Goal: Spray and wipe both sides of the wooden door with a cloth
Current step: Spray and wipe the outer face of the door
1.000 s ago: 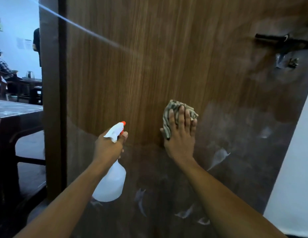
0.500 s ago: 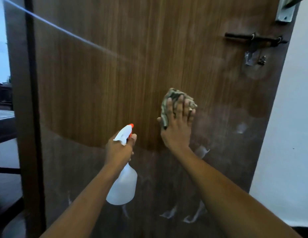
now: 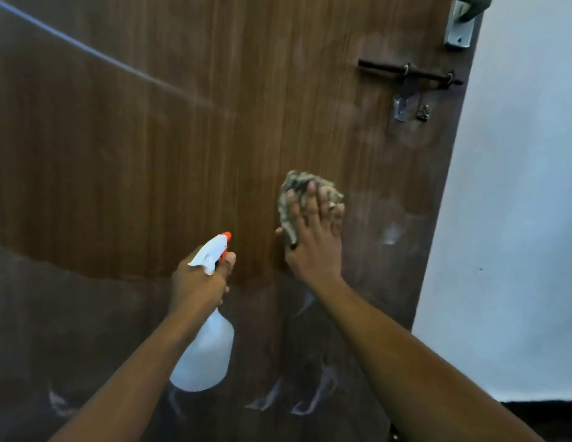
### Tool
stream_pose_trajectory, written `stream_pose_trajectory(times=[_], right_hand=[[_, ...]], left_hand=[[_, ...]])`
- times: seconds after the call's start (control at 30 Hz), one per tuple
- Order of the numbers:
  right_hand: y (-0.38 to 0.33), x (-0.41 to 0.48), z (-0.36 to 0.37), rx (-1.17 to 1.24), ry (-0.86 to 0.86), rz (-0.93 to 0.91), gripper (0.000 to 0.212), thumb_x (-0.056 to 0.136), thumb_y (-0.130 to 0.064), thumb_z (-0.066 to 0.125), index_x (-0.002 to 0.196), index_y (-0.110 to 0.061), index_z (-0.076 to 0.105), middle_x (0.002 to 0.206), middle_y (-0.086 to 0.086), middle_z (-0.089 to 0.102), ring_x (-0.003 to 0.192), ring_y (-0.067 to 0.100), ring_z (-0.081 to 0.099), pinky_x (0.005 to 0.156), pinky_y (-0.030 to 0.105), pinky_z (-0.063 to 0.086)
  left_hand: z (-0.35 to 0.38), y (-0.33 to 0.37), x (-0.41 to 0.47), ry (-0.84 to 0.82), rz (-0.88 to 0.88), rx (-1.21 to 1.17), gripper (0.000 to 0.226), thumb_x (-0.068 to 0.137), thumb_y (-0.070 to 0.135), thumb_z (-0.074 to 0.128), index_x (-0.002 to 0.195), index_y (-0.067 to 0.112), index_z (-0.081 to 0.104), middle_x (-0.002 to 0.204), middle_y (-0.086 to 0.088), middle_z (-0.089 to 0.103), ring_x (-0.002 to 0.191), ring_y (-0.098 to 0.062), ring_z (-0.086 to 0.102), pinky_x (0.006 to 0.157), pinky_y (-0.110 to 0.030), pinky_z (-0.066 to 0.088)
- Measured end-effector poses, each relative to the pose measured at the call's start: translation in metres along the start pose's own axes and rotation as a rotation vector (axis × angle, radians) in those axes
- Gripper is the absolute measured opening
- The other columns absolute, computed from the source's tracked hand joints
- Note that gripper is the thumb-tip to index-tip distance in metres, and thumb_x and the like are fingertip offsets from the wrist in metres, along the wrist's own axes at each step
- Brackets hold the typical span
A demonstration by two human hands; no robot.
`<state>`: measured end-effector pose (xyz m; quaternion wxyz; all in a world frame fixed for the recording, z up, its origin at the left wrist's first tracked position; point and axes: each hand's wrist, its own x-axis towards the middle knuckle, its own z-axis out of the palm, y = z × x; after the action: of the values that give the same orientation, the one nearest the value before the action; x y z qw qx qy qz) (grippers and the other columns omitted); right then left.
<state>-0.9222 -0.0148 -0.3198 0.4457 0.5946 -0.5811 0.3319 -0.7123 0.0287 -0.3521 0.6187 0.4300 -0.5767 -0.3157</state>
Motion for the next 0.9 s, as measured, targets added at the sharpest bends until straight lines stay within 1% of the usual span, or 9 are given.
stream_pose_trajectory(times=[0.07, 0.13, 0.3, 0.37, 0.5, 0.57, 0.7, 0.8, 0.9], right_hand=[[0.016, -0.034, 0.010, -0.071, -0.056, -0.162, 0.079, 0.091, -0.050, 0.048, 0.159, -0.027, 0.013, 0.166, 0.009, -0.003, 0.153, 0.030, -0.001, 0.120, 0.059, 0.001], [0.044, -0.067, 0.017, -0.105, -0.082, -0.151, 0.083, 0.089, -0.051, 0.050, 0.159, -0.028, 0.012, 0.166, 0.008, -0.001, 0.153, 0.030, 0.002, 0.119, 0.062, 0.006], [0.092, -0.029, -0.004, 0.009, -0.052, 0.280, 0.072, 0.099, -0.058, 0.025, 0.158, -0.029, -0.005, 0.165, 0.005, -0.018, 0.151, 0.027, -0.016, 0.119, 0.061, -0.003], [0.086, 0.002, -0.012, 0.027, -0.023, 0.344, 0.072, 0.101, -0.057, 0.024, 0.157, -0.029, -0.010, 0.163, 0.005, -0.022, 0.150, 0.027, -0.020, 0.119, 0.060, -0.004], [0.092, -0.021, -0.003, -0.070, -0.057, -0.050, 0.075, 0.097, -0.054, 0.040, 0.159, -0.027, 0.006, 0.166, 0.009, -0.009, 0.152, 0.031, -0.008, 0.120, 0.061, -0.001], [0.121, -0.051, 0.004, -0.145, -0.104, -0.133, 0.077, 0.096, -0.053, 0.044, 0.159, -0.027, 0.008, 0.166, 0.010, -0.001, 0.153, 0.032, -0.002, 0.118, 0.065, 0.007], [0.175, -0.057, -0.009, -0.091, -0.131, 0.186, 0.075, 0.098, -0.054, 0.030, 0.157, -0.031, -0.011, 0.164, 0.007, -0.016, 0.152, 0.028, -0.014, 0.118, 0.064, -0.003], [0.185, -0.005, -0.024, 0.028, -0.086, 0.481, 0.070, 0.100, -0.059, 0.012, 0.149, -0.034, -0.030, 0.161, 0.004, -0.028, 0.149, 0.026, -0.025, 0.118, 0.061, -0.006], [0.177, -0.003, -0.023, 0.012, -0.066, 0.301, 0.075, 0.100, -0.057, 0.023, 0.154, -0.030, -0.020, 0.162, 0.008, -0.025, 0.149, 0.031, -0.022, 0.119, 0.058, -0.008]], left_hand=[[0.012, 0.000, -0.003, -0.006, 0.001, -0.014, 0.046, 0.087, 0.041, 0.062, 0.131, 0.030, 0.055, 0.107, 0.001, 0.070, 0.070, -0.017, 0.065, 0.052, -0.023, 0.048], [0.023, 0.000, -0.005, 0.004, -0.035, -0.051, 0.046, 0.086, 0.040, 0.064, 0.129, 0.024, 0.057, 0.100, -0.002, 0.070, 0.069, -0.019, 0.065, 0.052, -0.024, 0.048], [0.038, 0.007, -0.005, 0.026, -0.081, -0.106, 0.044, 0.084, 0.039, 0.066, 0.121, 0.017, 0.059, 0.091, -0.003, 0.069, 0.071, -0.021, 0.065, 0.054, -0.023, 0.048], [0.042, 0.008, -0.005, 0.022, -0.073, -0.099, 0.043, 0.085, 0.039, 0.065, 0.121, 0.018, 0.058, 0.090, -0.001, 0.068, 0.070, -0.020, 0.064, 0.053, -0.023, 0.048], [0.055, 0.005, -0.013, -0.011, -0.091, -0.076, 0.041, 0.085, 0.038, 0.065, 0.119, 0.015, 0.060, 0.089, -0.005, 0.068, 0.067, -0.020, 0.064, 0.051, -0.022, 0.047], [0.062, 0.002, -0.016, -0.023, -0.103, -0.098, 0.039, 0.086, 0.036, 0.065, 0.116, 0.012, 0.061, 0.090, -0.009, 0.069, 0.065, -0.019, 0.063, 0.047, -0.020, 0.046], [0.070, 0.000, -0.019, -0.065, -0.140, -0.160, 0.056, 0.073, 0.049, 0.063, 0.111, 0.008, 0.062, 0.085, -0.013, 0.067, 0.066, -0.026, 0.063, 0.059, -0.026, 0.050], [0.074, -0.002, -0.022, -0.071, -0.117, -0.105, 0.038, 0.083, 0.040, 0.063, 0.112, 0.015, 0.059, 0.088, -0.007, 0.066, 0.068, -0.022, 0.063, 0.055, -0.024, 0.047], [0.083, -0.010, -0.029, -0.085, -0.098, -0.094, 0.029, 0.086, 0.033, 0.063, 0.110, 0.018, 0.056, 0.084, -0.005, 0.065, 0.066, -0.019, 0.061, 0.052, -0.021, 0.044]])
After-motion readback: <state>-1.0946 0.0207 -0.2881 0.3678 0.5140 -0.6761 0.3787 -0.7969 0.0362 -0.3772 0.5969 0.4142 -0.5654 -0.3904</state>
